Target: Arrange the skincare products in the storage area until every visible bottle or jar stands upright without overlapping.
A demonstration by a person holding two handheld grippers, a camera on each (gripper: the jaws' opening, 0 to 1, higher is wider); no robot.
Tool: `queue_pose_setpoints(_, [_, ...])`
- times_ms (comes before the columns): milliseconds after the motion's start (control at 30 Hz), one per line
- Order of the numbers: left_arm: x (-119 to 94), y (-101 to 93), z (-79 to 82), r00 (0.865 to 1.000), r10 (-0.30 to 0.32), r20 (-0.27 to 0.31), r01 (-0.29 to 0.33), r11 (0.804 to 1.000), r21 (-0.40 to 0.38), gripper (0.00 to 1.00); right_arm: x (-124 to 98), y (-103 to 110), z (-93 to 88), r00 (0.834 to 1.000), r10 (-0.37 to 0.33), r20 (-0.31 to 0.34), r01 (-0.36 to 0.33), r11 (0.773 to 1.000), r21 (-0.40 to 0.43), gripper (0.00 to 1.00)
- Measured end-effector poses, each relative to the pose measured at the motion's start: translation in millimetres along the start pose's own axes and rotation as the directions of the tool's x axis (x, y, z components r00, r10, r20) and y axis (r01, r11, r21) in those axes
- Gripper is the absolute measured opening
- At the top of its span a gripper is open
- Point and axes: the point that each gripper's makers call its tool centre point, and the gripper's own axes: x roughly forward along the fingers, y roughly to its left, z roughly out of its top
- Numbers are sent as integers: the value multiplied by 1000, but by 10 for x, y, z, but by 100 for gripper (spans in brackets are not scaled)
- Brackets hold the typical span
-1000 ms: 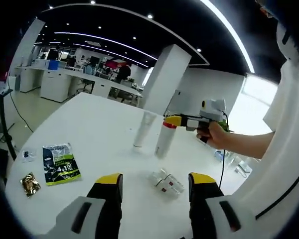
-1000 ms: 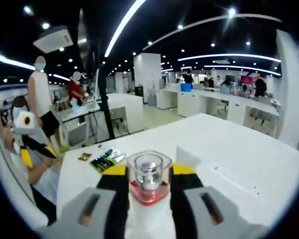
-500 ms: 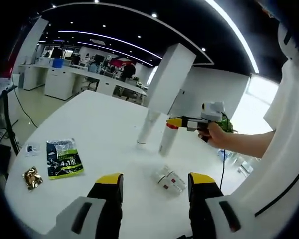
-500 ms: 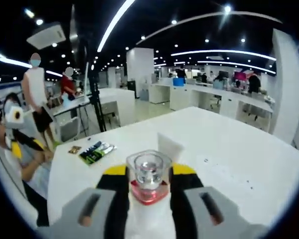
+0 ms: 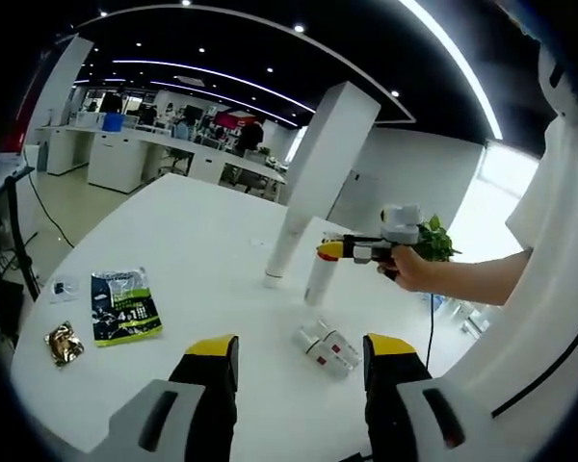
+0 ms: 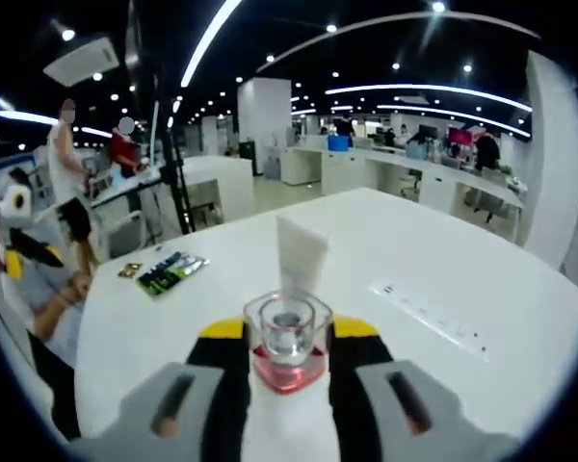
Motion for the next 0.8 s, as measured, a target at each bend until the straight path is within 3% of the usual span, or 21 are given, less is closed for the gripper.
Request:
queue_pose_setpoints(233, [-20,-20,-8,1000,8,3,-8,1000,0,53,38,15,-99,1000,24,-17,-24,999,-21,28])
queue_pose_setpoints(533, [-14,7,22,1000,12,14,-12,1000,-5,53,42,87,-60,997,70,23,-68,996,-60,29])
queue_pose_setpoints(800, [87,-34,79,999,-29,26,29,999,-12,53,-19,38,-81,998,63,30,-62,998,-13,30])
